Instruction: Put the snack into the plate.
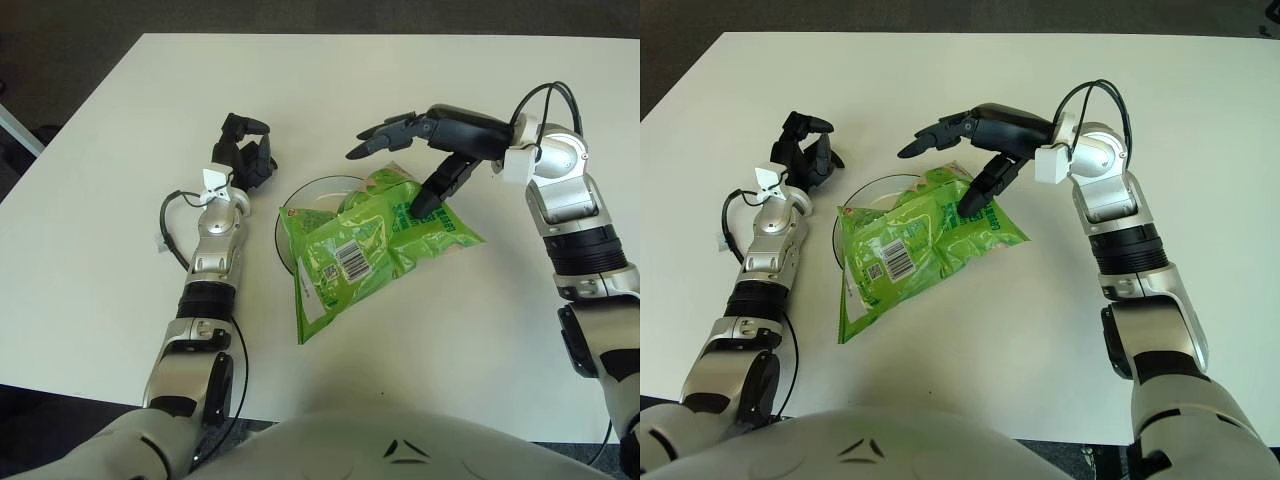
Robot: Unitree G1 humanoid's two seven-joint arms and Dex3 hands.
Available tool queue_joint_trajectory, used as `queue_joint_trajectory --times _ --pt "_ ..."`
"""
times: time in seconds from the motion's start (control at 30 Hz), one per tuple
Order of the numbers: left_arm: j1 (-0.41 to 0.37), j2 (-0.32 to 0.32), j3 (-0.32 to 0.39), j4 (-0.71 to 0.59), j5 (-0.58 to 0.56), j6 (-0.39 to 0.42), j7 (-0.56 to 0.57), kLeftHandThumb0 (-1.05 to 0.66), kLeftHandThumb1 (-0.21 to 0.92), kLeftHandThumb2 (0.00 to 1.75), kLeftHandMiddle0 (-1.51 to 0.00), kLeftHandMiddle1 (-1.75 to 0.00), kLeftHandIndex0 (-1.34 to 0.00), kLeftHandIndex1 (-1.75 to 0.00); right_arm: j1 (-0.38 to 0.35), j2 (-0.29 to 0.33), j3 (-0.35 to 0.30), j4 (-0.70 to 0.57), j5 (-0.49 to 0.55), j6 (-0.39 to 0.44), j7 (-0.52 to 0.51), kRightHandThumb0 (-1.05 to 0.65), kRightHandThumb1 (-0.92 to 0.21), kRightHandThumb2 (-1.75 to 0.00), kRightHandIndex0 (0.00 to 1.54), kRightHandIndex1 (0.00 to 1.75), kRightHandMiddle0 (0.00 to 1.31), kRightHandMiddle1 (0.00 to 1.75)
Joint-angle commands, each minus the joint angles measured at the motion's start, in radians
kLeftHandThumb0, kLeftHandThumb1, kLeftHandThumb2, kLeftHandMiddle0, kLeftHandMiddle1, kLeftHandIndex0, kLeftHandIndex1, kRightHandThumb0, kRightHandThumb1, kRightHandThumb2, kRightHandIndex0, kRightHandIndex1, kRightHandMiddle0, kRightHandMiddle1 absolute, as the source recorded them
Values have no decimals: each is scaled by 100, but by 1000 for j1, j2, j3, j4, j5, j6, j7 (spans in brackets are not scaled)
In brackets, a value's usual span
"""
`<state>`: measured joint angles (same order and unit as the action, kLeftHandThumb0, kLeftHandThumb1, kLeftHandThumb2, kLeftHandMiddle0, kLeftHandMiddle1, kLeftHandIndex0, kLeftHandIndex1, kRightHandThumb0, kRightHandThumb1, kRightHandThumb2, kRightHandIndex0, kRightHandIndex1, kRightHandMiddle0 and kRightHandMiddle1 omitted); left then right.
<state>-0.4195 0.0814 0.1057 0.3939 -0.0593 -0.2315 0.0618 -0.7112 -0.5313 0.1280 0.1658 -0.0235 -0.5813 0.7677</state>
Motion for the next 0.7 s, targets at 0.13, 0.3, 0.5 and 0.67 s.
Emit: queue_joint_trajectory --times 0.13,0.3,0.5,0.67 --pt "85 -45 -7 81 -2 -47 -3 -37 76 72 -81 -175 -30 -175 -43 -25 -66 37 -3 2 -69 -39 -92 -2 37 0 51 5" --pt "82 -43 -7 94 -1 -62 -4 -37 76 73 -82 -175 -30 -175 -87 -39 -79 102 -41 -34 -107 -41 -92 -4 38 1 53 6" --pt "79 -40 -7 107 -1 -79 -6 -37 76 73 -83 -175 -30 -175 -117 -48 -87 152 -55 -62 -146 -45 -92 -6 40 1 54 6" --pt "78 -38 -7 117 -1 -94 -8 -37 75 74 -83 -175 -31 -175 -120 -52 -131 177 -38 -3 -201 -45 -92 -5 43 2 58 7"
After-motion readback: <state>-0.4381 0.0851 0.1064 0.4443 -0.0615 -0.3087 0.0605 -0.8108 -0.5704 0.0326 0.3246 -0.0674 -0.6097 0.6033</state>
